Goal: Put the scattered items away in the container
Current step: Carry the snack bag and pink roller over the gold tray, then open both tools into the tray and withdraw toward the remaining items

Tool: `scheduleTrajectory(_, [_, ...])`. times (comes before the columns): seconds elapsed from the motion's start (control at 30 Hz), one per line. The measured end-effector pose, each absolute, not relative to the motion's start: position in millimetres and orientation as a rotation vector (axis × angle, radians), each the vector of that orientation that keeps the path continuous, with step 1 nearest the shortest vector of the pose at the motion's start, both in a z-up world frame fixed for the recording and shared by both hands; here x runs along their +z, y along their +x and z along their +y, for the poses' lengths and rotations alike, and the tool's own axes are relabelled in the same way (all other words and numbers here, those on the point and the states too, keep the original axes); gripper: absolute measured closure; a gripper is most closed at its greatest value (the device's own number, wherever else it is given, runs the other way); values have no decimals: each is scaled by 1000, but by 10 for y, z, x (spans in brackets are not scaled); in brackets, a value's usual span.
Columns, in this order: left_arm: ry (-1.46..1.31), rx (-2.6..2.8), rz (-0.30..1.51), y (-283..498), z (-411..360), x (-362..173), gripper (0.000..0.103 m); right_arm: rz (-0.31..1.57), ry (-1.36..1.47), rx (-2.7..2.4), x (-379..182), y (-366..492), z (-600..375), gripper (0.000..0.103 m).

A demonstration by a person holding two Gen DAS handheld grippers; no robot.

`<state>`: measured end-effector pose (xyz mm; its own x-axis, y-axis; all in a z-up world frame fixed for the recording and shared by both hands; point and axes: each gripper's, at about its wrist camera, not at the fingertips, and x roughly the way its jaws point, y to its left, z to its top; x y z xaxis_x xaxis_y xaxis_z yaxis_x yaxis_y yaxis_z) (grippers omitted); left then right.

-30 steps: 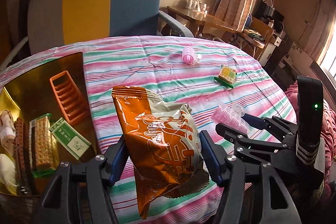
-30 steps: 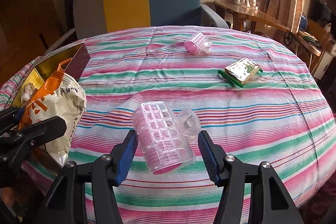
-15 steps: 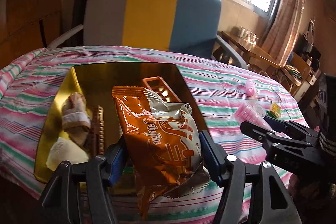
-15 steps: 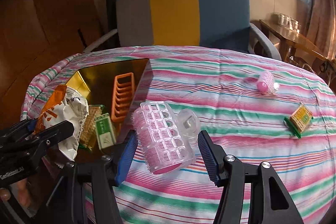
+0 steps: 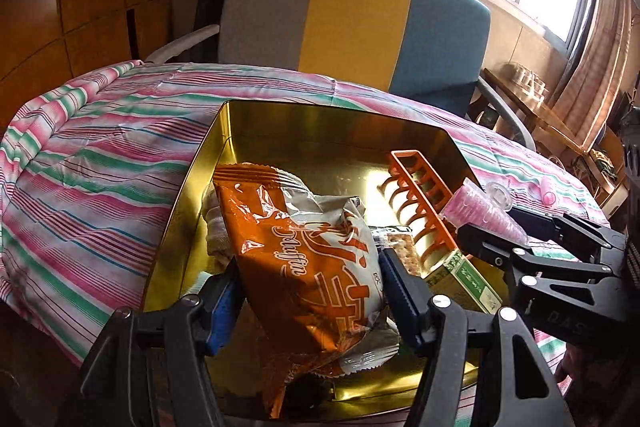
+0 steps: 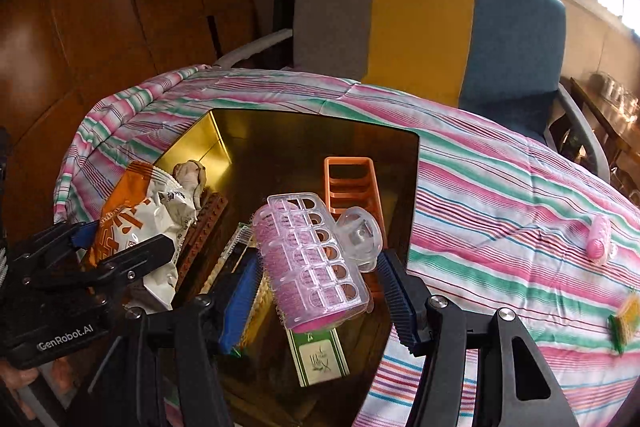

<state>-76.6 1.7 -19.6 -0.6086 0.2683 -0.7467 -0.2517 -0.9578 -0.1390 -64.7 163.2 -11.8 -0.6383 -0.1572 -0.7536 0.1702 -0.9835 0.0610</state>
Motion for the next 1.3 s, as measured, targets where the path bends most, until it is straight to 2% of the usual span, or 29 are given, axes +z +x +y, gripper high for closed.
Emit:
scheduleTrajectory(0.23, [-1200, 2571, -17, -778, 43, -237, 37, 63, 1328, -2662, -320, -839, 1514, 43])
scheduleTrajectory(0.43, [-1224, 2558, 8, -792, 106, -292, 37, 21, 1375, -2664, -400, -834, 1600, 42])
scheduleTrajectory(0.53, [-1224, 2563, -14, -774, 91, -290, 37, -8, 1365, -2665, -379, -803, 1653, 42])
scheduleTrajectory(0.6, [-1220, 2570, -26, -754, 66, -279, 37, -36, 1351, -2668, -344, -770, 1683, 36])
scheduleTrajectory(0.87, [-1164, 2611, -50, -636, -18, -153, 36, -90, 1301, -2701, -241, -597, 1747, 32])
scheduleTrajectory(1.3, [-1106, 2592, 22, -342, 257, 48, 35, -198, 1260, -2742, -174, -173, 1955, 31])
